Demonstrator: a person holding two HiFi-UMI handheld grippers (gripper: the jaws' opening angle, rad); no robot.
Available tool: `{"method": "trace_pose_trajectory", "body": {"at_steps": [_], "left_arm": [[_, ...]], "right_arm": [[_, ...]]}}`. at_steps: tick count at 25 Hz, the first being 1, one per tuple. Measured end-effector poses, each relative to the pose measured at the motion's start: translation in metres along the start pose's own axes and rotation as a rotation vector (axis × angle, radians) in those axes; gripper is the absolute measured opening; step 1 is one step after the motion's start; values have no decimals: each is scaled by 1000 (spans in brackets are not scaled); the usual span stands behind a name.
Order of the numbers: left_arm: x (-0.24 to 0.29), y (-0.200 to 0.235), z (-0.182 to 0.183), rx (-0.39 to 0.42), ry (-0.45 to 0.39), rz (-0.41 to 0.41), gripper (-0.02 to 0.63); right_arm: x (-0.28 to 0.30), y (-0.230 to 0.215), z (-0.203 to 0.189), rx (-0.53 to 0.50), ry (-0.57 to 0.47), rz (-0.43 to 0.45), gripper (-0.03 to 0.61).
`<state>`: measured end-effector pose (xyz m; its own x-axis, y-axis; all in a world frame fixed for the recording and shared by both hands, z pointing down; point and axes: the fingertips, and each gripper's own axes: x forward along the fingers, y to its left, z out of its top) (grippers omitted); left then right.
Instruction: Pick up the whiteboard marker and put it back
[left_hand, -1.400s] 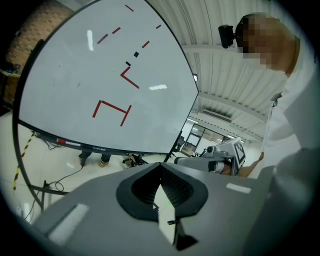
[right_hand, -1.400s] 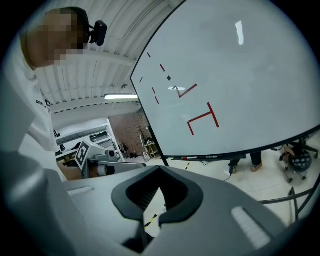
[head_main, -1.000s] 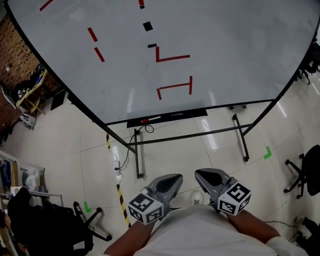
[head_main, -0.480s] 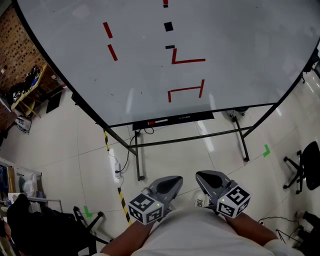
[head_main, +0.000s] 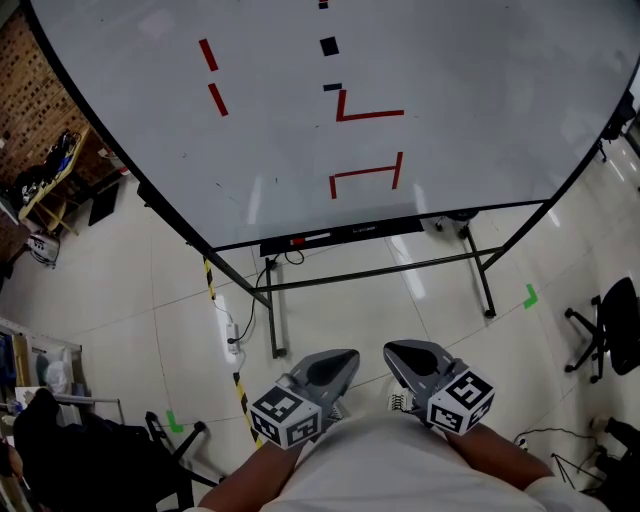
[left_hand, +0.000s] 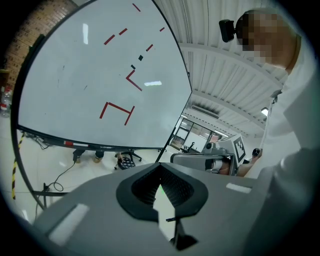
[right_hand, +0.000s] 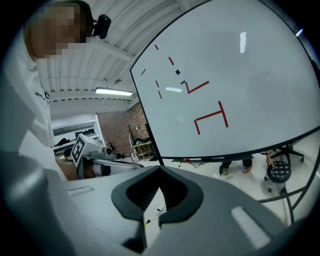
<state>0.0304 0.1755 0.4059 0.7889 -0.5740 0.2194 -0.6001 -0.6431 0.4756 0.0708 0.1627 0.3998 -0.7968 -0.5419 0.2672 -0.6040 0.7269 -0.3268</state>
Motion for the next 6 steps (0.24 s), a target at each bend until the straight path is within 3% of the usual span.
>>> {"method": "trace_pose_trajectory", "body": {"at_steps": [6], "left_arm": [[1,-5,-7,1,-2,0,17]], "right_arm": [[-5,2,-8,1,2,7,2]]}}
